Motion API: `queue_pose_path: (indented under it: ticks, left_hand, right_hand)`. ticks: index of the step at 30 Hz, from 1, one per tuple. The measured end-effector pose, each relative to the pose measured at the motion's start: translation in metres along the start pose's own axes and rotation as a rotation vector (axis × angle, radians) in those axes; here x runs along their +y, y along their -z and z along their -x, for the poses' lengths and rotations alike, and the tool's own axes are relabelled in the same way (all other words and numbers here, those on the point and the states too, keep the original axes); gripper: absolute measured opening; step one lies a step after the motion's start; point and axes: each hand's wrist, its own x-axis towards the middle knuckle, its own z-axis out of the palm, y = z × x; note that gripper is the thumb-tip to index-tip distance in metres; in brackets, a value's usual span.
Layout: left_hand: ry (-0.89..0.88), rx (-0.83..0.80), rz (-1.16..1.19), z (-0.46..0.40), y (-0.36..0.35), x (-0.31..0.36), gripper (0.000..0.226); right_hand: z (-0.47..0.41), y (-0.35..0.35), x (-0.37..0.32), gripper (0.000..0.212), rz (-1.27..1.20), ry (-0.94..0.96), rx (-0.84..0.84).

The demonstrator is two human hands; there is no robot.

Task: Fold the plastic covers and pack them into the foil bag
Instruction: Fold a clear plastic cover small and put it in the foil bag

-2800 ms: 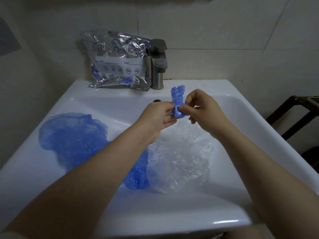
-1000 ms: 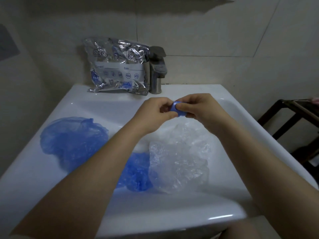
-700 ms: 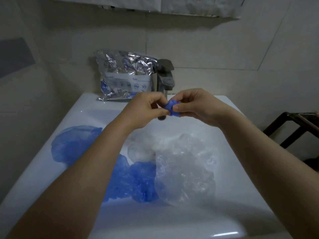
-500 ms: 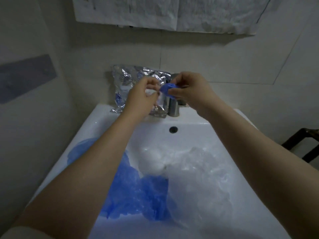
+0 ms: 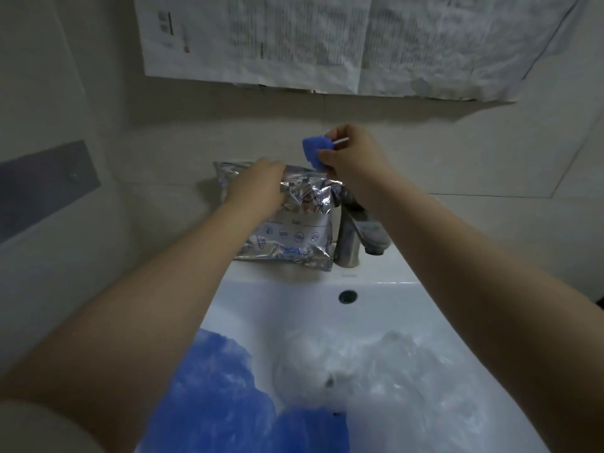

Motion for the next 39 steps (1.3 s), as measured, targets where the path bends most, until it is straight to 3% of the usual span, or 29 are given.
queue_pose_path:
  ticks: [2, 5, 9, 14, 17, 23, 29, 32, 36, 39]
  left_hand:
    - [-0.042, 0.081, 0.05, 0.007, -0.001, 0.004, 0.023]
    - [-0.087, 0.112, 0.105, 0.014, -0.003, 0.006, 0.023]
    - [-0.122, 0.154, 0.166, 0.019, -0.001, 0.003, 0.02]
    - [-0.193, 0.116, 0.212, 0.02, -0.005, 0.003, 0.014]
    - [-0.136, 0.103, 0.258, 0.023, -0.01, 0.001, 0.016]
    - [-0.005, 0.1, 0.335, 0.019, -0.007, -0.003, 0.021]
    - [0.217, 0.119, 0.362, 0.024, 0.0, 0.004, 0.064]
    - [0.222, 0.137, 0.325, 0.038, -0.003, 0.015, 0.064]
    - [0.053, 0.169, 0.404, 0.059, -0.009, 0.045, 0.041]
    - [-0.106, 0.089, 0.486, 0.073, -0.012, 0.073, 0.022]
  right_hand:
    - [-0.007, -0.006, 0.001, 0.021, 0.091, 0.06, 0.007]
    - [-0.011, -0.017, 0.005, 0.017, 0.256, 0.164, -0.057]
    - [-0.014, -0.027, 0.005, 0.012, 0.638, 0.281, -0.15]
    - [-0.018, -0.035, -0.002, 0.019, 1.102, 0.2, -0.412]
    - [-0.018, -0.036, 0.006, 0.021, 1.067, 0.182, -0.488]
    - [-0.001, -0.032, 0.013, 0.028, 0.983, 0.471, -0.335]
    - [0.039, 0.005, 0.016, 0.024, 0.799, 0.644, -0.181]
    - [0.077, 0.028, 0.022, 0.015, 0.774, 0.738, -0.31]
    - [0.123, 0.055, 0.058, 0.016, 0.814, 0.482, -0.597]
    - [0.139, 0.073, 0.105, 0.021, 1.026, 0.188, -0.703]
